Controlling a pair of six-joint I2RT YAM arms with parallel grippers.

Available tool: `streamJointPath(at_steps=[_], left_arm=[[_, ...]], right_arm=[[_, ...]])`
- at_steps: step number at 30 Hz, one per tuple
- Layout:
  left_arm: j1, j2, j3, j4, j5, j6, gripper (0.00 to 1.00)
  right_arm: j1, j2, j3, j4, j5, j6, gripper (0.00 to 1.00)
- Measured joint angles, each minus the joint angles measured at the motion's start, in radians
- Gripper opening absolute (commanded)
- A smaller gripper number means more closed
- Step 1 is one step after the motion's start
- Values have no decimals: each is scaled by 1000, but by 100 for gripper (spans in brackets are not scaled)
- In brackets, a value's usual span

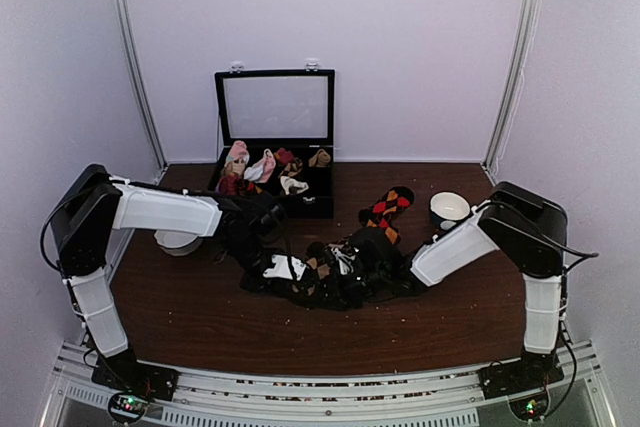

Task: Roll the socks
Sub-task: Roll the sock at the center of the board.

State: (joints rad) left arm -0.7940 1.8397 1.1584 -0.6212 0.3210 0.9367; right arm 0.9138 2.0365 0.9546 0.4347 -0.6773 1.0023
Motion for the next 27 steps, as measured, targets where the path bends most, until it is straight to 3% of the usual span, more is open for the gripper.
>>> streamJointPath(at_steps=[7, 14, 17, 22, 25, 27], left_arm=[[0, 74, 93, -65, 26, -35, 0], [0, 81, 114, -96, 51, -67, 0], [2, 86, 134, -130, 76, -85, 0], [15, 131, 244, -214, 167, -134, 0], [28, 141, 270, -243, 212, -156, 0], [38, 141, 271, -263, 230, -169, 8]], right_arm=[[47, -185, -87, -77, 145, -243, 21], [84, -247, -131, -126, 266, -425, 41], [112, -320, -171, -158, 377, -570, 45], [256, -472, -238, -143, 572, -894, 46], [320, -459, -242, -132, 638, -1047, 46], [325, -425, -241, -128, 668, -1118, 45]])
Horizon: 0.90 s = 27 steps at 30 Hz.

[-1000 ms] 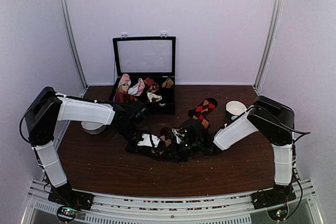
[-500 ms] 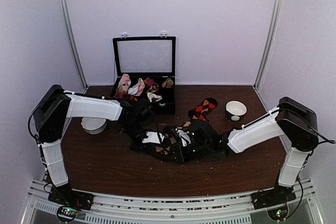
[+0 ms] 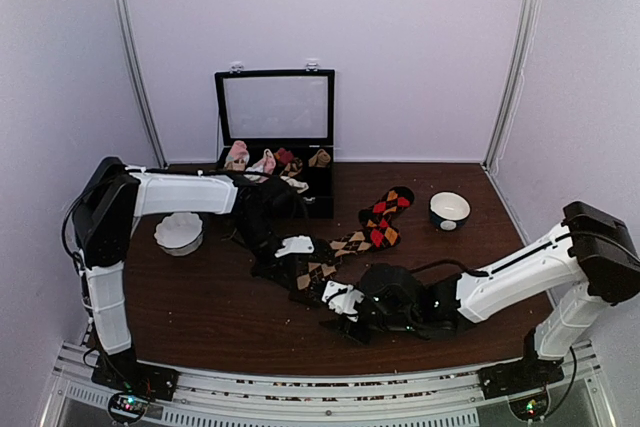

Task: Roll the socks
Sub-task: Roll the sock at the center of the board.

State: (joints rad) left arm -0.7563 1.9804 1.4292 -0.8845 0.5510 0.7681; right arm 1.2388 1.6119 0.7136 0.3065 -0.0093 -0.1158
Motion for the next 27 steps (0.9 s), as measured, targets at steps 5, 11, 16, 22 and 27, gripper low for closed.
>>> streamJointPath(at_steps=[5, 11, 16, 22, 27], left_arm=[[68, -6, 0, -37, 47, -32, 50], [181, -72, -30, -44, 59, -54, 68], [195, -139, -72, -56, 67, -57, 75], [219, -175, -84, -70, 77, -49, 96], [246, -200, -84, -87, 79, -36, 96]], right_arm=[[-3, 119, 43, 4, 51, -138, 42], [-24, 215, 163, 3, 42, -221, 39], [-64, 265, 234, -13, 23, -229, 35], [-95, 302, 263, -92, -10, -216, 31], [-103, 302, 263, -141, -20, -196, 24]])
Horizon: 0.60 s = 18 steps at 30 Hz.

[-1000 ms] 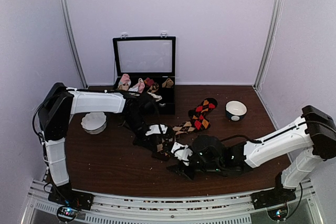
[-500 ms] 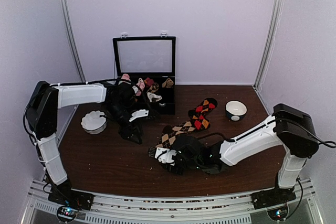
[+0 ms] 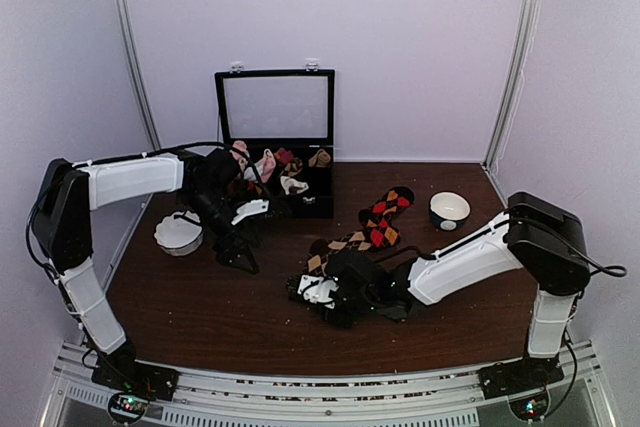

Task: Roll the socks
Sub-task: Roll the sock at the center of the board.

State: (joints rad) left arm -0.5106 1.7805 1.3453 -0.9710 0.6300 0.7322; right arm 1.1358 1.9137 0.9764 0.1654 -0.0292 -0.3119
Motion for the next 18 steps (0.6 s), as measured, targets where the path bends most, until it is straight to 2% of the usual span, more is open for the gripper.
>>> streamJointPath(at_steps=[2, 7, 13, 18], left_arm=[[3, -10, 0, 0, -1, 6, 96], [3, -31, -9, 0, -2, 21, 96], [1, -45, -48, 6, -2, 48, 94], [-42, -75, -137, 47, -37, 65, 92]], right_arm=[[-2, 3, 2, -8, -6, 7, 19], [-5, 35, 45, -25, -26, 34, 0], [-24, 50, 79, -55, -69, 131, 0], [-101, 43, 77, -57, -229, 363, 0]])
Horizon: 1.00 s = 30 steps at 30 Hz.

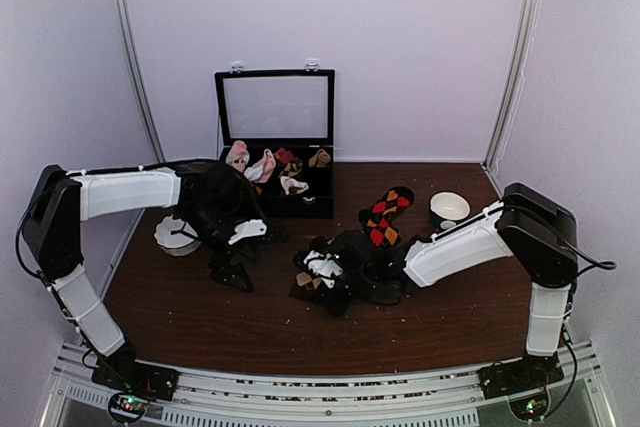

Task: Roll the socks
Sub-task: Roll the sock at the center of the board.

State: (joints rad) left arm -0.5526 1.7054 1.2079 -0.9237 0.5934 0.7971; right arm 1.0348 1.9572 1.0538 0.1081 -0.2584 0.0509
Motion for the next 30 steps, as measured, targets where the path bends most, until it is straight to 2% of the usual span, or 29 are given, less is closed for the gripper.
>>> streamJointPath(at_steps=[4, 11, 17, 23, 30], left_arm=[[-87, -3, -36, 58, -53, 9, 91], [-209, 2, -43, 188, -147, 31, 88], [-264, 43, -42, 262, -202, 62, 73], [-281, 105, -40, 273, -223, 84, 47], [-282, 115, -26, 272, -218, 84, 40]], right_arm=[[-58, -6, -41, 63, -153, 214, 0], [-79, -8, -121, 242, -368, 534, 0], [-107, -8, -151, 386, -459, 739, 0], [-135, -8, -153, 414, -473, 804, 0], [-136, -7, -163, 398, -474, 813, 0]])
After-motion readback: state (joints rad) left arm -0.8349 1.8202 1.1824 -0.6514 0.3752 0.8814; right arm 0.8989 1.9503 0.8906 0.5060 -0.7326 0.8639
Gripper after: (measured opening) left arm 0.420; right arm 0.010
